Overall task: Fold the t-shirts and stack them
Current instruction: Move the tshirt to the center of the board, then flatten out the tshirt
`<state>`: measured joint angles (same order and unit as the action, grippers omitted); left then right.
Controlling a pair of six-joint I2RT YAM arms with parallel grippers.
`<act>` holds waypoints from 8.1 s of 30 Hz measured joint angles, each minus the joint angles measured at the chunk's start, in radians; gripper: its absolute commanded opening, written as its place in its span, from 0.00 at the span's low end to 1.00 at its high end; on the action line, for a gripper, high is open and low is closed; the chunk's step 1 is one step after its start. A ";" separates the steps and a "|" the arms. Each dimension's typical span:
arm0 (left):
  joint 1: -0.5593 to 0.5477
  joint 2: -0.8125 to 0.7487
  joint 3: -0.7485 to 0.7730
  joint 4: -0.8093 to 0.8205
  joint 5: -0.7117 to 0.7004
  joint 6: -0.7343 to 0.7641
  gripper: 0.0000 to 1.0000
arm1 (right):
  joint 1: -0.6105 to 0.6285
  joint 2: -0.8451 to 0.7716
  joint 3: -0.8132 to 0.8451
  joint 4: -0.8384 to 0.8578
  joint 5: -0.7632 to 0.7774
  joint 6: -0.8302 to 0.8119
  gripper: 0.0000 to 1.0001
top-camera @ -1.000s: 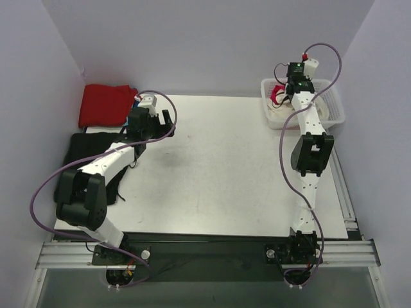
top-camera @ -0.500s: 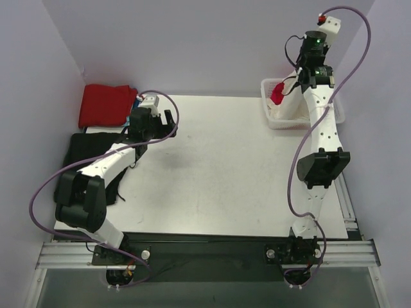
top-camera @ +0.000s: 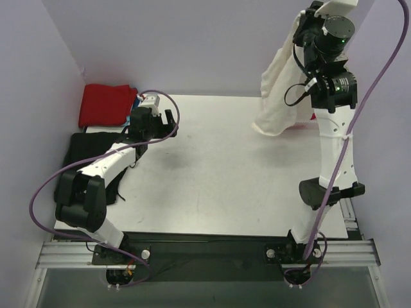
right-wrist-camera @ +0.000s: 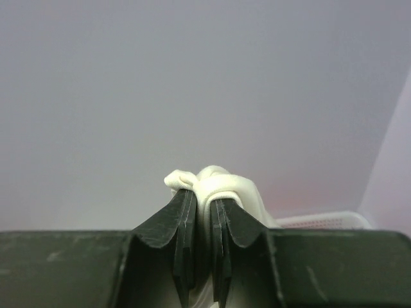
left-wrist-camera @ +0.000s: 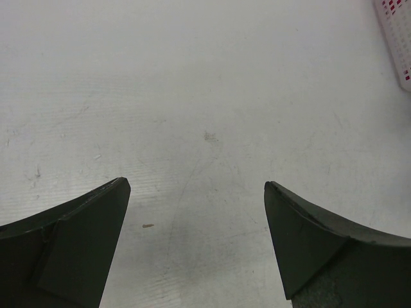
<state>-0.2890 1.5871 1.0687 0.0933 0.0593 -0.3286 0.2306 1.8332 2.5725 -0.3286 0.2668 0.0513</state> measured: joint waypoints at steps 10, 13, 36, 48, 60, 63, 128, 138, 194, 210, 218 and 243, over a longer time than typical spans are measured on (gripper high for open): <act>-0.001 0.000 -0.005 0.008 0.008 0.000 0.97 | 0.333 -0.159 -0.015 -0.008 -0.046 -0.117 0.00; -0.001 -0.001 -0.019 0.017 0.010 -0.001 0.98 | 0.508 -0.227 -0.121 0.054 -0.022 -0.220 0.00; -0.007 -0.122 -0.081 -0.116 -0.212 -0.010 0.97 | 0.399 -0.425 -1.201 0.204 0.410 -0.161 0.00; -0.163 -0.143 -0.124 -0.225 -0.231 0.022 0.93 | 0.150 -0.415 -1.376 0.059 0.224 0.236 0.00; -0.204 0.013 -0.072 -0.257 -0.131 -0.160 0.63 | 0.103 -0.339 -1.375 0.016 0.037 0.342 0.00; -0.208 0.094 -0.034 -0.257 -0.109 -0.208 0.62 | 0.103 -0.334 -1.375 0.014 0.020 0.349 0.00; 0.005 0.087 0.255 -0.371 -0.256 -0.161 0.00 | 0.023 -0.222 -1.205 -0.101 -0.006 0.349 0.00; 0.084 -0.074 0.406 -0.455 -0.339 -0.048 0.00 | 0.012 -0.265 -0.992 -0.164 -0.006 0.306 0.00; 0.162 0.376 0.542 -0.366 -0.103 -0.079 0.00 | -0.079 0.156 -0.633 -0.146 -0.131 0.291 0.68; 0.162 0.502 0.637 -0.373 -0.100 -0.081 0.00 | 0.180 -0.227 -1.296 -0.274 -0.271 0.346 0.50; 0.162 0.509 0.653 -0.373 -0.099 -0.087 0.00 | 0.228 -0.227 -1.401 -0.306 -0.381 0.344 0.49; 0.172 0.509 0.644 -0.373 -0.076 -0.087 0.00 | 0.288 -0.044 -1.434 -0.288 -0.478 0.313 0.45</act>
<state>-0.1169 2.0960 1.7126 -0.2802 -0.0166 -0.4160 0.5190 1.7893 1.1389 -0.6163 -0.2111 0.3645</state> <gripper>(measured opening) 0.033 0.448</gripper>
